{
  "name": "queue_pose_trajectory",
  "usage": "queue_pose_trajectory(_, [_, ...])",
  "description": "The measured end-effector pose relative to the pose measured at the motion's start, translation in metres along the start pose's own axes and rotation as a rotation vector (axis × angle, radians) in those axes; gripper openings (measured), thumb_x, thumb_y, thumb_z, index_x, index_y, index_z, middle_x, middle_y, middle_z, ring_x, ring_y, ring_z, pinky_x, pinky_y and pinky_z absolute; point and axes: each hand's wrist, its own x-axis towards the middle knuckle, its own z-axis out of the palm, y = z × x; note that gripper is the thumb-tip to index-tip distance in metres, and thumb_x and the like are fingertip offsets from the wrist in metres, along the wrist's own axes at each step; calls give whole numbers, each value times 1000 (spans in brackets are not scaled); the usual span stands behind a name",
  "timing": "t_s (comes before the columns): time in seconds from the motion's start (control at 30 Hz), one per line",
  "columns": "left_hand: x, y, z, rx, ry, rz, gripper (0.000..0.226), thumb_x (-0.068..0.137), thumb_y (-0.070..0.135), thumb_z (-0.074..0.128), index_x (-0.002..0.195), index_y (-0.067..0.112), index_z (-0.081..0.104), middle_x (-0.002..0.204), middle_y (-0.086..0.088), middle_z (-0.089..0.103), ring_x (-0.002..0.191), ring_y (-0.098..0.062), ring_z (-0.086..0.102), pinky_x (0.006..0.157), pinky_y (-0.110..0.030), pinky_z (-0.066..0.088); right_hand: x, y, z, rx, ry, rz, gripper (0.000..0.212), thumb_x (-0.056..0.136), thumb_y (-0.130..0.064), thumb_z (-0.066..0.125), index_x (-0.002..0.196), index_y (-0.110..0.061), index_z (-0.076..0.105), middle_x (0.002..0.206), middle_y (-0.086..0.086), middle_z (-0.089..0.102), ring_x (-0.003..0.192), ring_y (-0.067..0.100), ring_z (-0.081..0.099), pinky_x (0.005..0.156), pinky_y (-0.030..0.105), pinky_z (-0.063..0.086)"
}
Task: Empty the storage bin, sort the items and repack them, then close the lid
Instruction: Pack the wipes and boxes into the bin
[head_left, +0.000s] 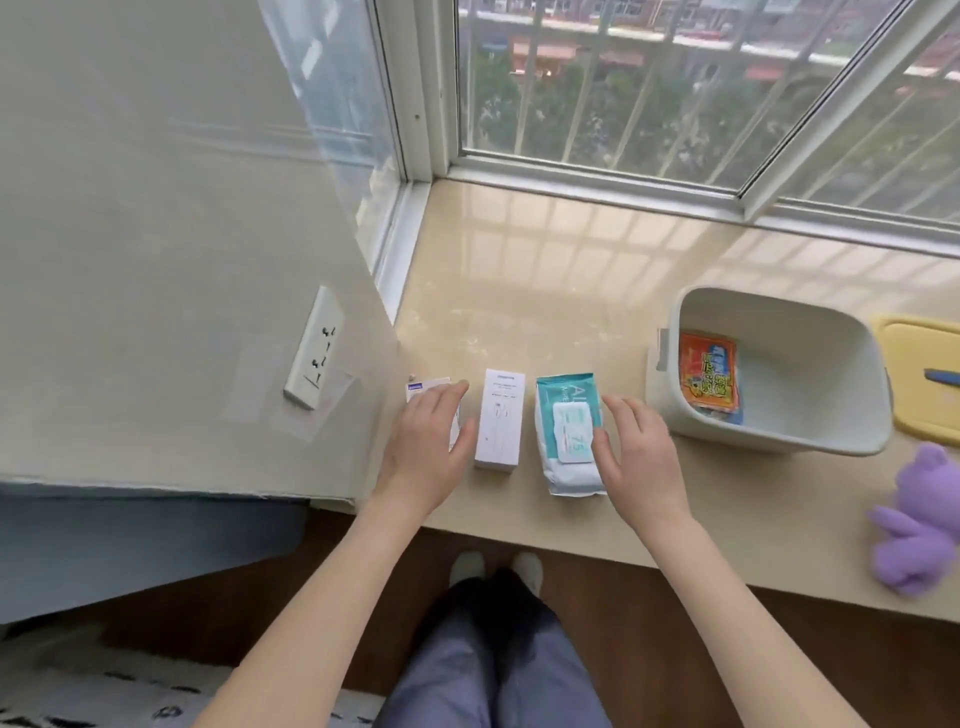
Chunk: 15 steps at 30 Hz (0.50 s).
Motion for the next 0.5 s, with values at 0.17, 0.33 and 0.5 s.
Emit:
queue_pose_trajectory(0.17, [28,-32,77,-124,-145,-215,55,93,24,55,144,18,38,143,1,43,132,-18,37,103,-32,36,9,49,64,29,-151,158,46,95,-26,54,138,-12,46,134,10,51,117,26,49,95,42,46])
queue_pose_trajectory(0.33, [56,-51,144,-151,-233,-322,66,91,22,59,148,17,27,147,0,35,137,-16,29,108,-29,28,24,86,112,153,-324,363,57,94,-46,51,146,-40,28,154,12,25,142,28,22,110,46,32])
queue_pose_trajectory(0.5, [78,-66,183,-208,-257,-479,70,87,19,60,146,14,24,143,-7,36,134,-26,35,105,-45,39,38,100,134,357,-414,417,65,88,-52,57,139,-64,17,150,5,29,138,21,31,108,48,35])
